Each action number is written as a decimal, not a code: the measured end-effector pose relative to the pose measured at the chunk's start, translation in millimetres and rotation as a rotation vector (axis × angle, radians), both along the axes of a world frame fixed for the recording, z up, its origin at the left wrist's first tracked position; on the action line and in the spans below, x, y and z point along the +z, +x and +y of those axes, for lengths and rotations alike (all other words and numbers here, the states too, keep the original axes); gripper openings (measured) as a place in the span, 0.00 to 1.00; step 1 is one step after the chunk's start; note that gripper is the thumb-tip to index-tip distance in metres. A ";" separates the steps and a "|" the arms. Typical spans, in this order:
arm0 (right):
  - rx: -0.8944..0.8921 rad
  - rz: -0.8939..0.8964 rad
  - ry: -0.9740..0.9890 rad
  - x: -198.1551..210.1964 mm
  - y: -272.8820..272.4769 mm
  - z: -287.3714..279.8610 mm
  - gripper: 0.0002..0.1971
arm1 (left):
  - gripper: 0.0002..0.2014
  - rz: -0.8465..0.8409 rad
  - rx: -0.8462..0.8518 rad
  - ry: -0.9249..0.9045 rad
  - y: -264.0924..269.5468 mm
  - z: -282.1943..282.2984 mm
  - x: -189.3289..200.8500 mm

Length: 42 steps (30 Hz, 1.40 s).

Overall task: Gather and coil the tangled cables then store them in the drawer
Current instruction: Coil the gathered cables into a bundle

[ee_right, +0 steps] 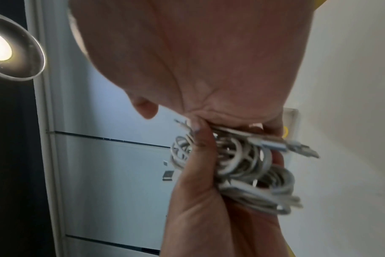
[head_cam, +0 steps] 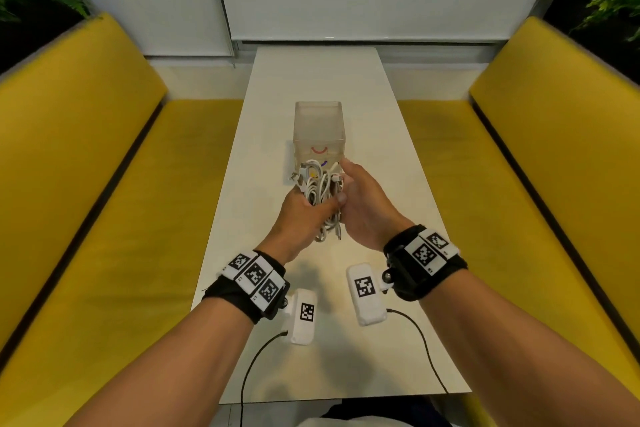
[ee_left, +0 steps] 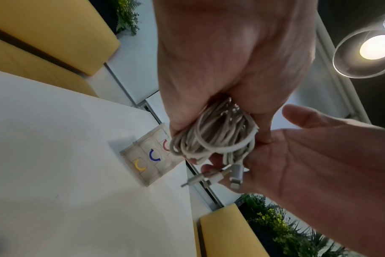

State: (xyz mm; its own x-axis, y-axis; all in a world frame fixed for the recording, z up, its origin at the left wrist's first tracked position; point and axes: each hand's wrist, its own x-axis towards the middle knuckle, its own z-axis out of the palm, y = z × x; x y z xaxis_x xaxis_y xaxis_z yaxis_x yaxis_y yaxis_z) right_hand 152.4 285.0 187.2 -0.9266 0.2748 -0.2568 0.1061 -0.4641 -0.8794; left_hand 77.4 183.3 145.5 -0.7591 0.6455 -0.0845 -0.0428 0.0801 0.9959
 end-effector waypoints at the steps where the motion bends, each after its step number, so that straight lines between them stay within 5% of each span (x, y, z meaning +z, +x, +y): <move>1: 0.047 0.003 0.022 0.0 1.6 3.4 0.25 | 0.10 0.005 -0.002 -0.017 -1.8 -0.3 0.3; 5: 0.170 0.024 0.146 3.4 6.0 8.5 0.23 | 0.10 0.043 -0.028 -0.078 -5.9 0.1 0.7; 13: -0.051 -0.067 0.311 7.6 4.1 -1.6 0.19 | 0.07 0.056 0.019 -0.087 -3.9 4.7 6.8; 18: 0.053 -0.072 0.355 3.3 12.7 5.5 0.25 | 0.07 0.028 0.121 -0.079 1.1 0.7 1.5; 23: -0.103 -0.138 0.494 -5.3 14.7 16.6 0.11 | 0.25 -0.031 0.144 -0.081 2.0 -0.3 -4.7; 26: -0.171 -0.143 0.296 -8.0 17.2 22.9 0.17 | 0.13 -0.007 0.115 -0.045 0.4 -0.1 -3.3; 30: -0.119 -0.110 0.187 -16.2 18.1 28.8 0.17 | 0.10 0.006 0.038 -0.022 0.1 -2.0 -1.3; 37: -0.200 -0.102 0.365 -12.5 17.3 28.3 0.09 | 0.08 0.101 -0.044 -0.074 -6.4 -1.0 -0.2; 42: -0.093 -0.115 0.568 -9.5 5.3 18.9 0.08 | 0.06 0.159 0.026 -0.101 -16.9 -0.4 -4.6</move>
